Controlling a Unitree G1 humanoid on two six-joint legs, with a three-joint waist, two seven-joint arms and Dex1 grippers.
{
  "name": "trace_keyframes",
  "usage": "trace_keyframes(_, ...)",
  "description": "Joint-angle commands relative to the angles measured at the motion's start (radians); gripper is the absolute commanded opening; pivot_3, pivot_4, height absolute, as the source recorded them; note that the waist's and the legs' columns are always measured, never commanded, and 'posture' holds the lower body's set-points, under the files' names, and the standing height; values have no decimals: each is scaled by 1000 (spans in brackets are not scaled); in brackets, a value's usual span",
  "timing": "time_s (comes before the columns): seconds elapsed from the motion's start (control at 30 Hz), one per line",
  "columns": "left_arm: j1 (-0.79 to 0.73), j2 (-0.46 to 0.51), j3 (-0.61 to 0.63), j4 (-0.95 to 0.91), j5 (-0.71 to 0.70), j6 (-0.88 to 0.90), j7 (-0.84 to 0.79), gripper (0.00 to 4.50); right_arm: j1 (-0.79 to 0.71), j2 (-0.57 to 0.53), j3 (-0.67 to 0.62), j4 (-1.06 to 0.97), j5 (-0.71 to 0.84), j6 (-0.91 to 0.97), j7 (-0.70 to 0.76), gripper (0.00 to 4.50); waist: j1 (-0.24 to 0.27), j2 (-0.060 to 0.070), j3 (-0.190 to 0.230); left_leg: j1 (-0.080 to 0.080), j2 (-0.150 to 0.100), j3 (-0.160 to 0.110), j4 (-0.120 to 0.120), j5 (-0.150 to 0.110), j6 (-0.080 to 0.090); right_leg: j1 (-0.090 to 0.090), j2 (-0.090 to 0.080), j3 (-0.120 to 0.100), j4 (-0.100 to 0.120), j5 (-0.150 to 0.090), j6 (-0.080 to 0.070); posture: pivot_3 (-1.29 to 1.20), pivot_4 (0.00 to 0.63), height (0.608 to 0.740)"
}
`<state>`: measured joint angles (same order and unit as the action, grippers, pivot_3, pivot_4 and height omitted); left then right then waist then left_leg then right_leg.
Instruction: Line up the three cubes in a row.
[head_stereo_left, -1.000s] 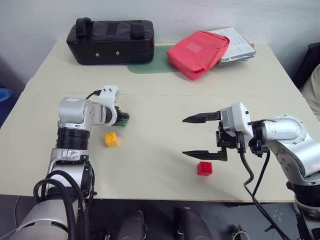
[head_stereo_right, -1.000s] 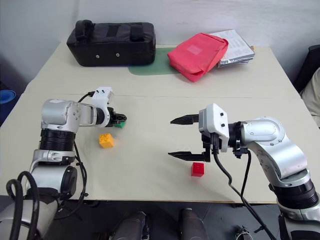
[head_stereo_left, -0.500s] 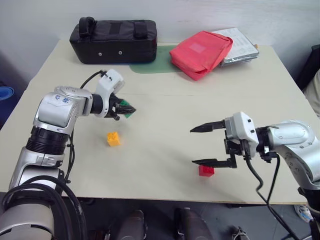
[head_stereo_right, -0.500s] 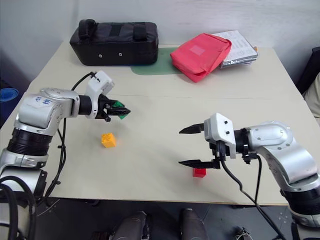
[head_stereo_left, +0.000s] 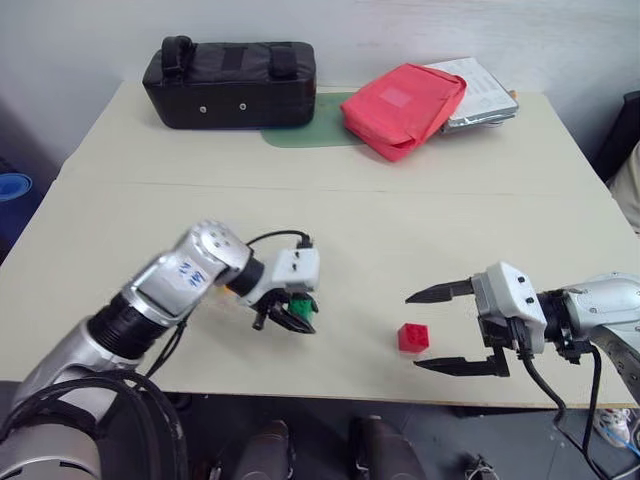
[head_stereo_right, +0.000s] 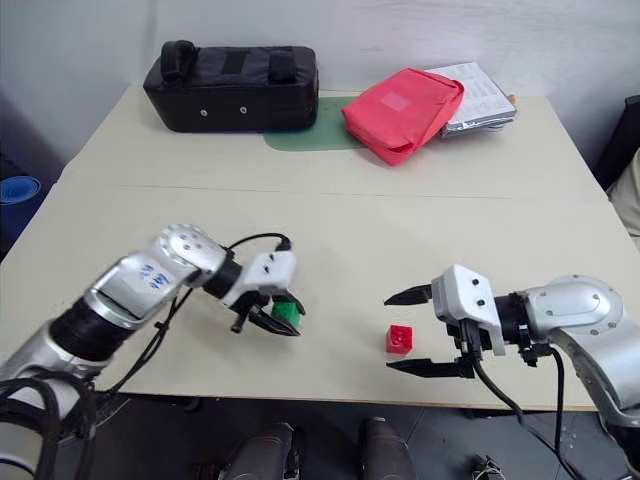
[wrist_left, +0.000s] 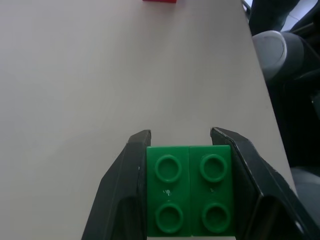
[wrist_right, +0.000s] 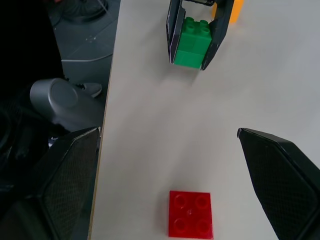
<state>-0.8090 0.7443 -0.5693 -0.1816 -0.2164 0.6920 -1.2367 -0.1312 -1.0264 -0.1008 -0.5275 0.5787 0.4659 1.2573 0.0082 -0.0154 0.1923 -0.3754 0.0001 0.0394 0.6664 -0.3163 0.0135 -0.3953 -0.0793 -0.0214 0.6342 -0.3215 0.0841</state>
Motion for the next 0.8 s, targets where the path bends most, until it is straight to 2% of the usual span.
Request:
trace_keyframes(0.03, -19, -41, -12, -22, 38, -24, 3, 1520, 43, -29, -27, -18, -33, -57, 30, 4500, 2, 0, 0, 0, 0, 0, 0, 0, 0, 0, 0, 0, 0, 0, 0, 0, 150, 740)
trace_keyframes(0.23, -35, -106, -48, -17, 100, -12, 13, 1520, 50, -29, -20, 1, -59, -96, 34, 4500, 3, 0, 0, 0, 0, 0, 0, 0, 0, 0, 1, 0, 0, 0, 0, 0, 150, 740)
trace_keyframes(0.8, -9, -152, -81, -18, 196, 1, 37, 1520, 52, -22, -19, 25, -83, -125, 12, 4500, 15, 0, 0, 0, 0, 0, 1, 0, -1, 0, 0, 0, 0, 0, 0, 0, 150, 740)
